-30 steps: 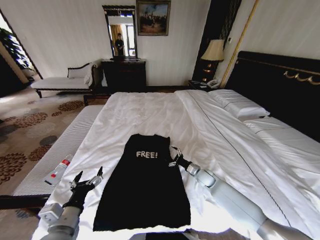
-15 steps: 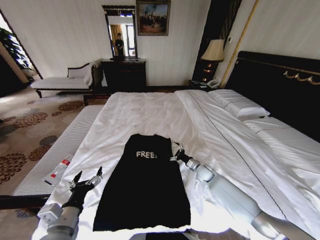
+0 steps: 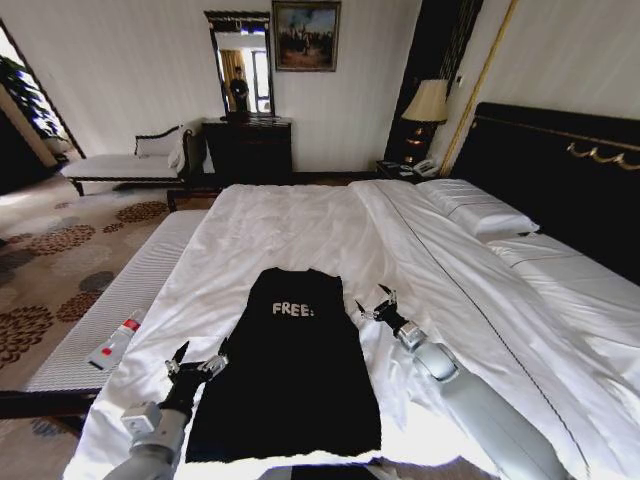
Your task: Fold the clothes on the bed.
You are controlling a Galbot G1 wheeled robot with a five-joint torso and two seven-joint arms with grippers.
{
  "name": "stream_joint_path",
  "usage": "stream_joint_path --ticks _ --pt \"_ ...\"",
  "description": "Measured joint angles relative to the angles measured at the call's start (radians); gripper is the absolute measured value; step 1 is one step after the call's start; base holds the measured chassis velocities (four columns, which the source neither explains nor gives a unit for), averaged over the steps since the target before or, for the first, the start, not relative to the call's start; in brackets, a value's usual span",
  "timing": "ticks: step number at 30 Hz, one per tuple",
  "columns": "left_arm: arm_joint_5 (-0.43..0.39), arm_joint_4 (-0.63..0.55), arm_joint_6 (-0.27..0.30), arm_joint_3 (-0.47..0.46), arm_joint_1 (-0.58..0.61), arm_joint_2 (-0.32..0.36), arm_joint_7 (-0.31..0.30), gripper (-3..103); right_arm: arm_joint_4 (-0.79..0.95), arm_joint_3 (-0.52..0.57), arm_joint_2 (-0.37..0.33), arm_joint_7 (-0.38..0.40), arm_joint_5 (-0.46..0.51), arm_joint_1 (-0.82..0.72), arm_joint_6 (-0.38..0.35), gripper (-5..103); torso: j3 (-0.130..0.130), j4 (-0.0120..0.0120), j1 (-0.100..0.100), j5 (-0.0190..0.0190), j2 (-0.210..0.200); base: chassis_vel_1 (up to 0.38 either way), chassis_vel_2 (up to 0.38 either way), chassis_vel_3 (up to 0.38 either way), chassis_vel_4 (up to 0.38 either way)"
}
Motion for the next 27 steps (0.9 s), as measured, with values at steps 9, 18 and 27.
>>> stream_joint_path --ticks 9,18,27 --pt "-0.137 0.184 0.022 0.125 -0.209 0.005 -0.029 100 0.066 0.130 0.039 0.024 -0.003 -0.156 -0.003 100 0.000 0.0002 0.000 0.0001 0.000 0.000 0.000 0.000 0.000" --pt "-0.308 0.284 0.041 0.209 -0.348 -0.035 -0.029 100 0.121 0.184 0.039 0.025 -0.004 -0.217 -0.010 100 0.000 -0.0004 0.000 0.0001 0.000 0.000 0.000 0.000 0.000" --pt "-0.395 0.364 0.058 0.245 -0.440 -0.061 -0.012 103 0.166 0.229 0.024 0.025 0.021 -0.260 -0.021 100 0.000 -0.0002 0.000 0.0002 0.000 0.000 0.000 0.000 0.000"
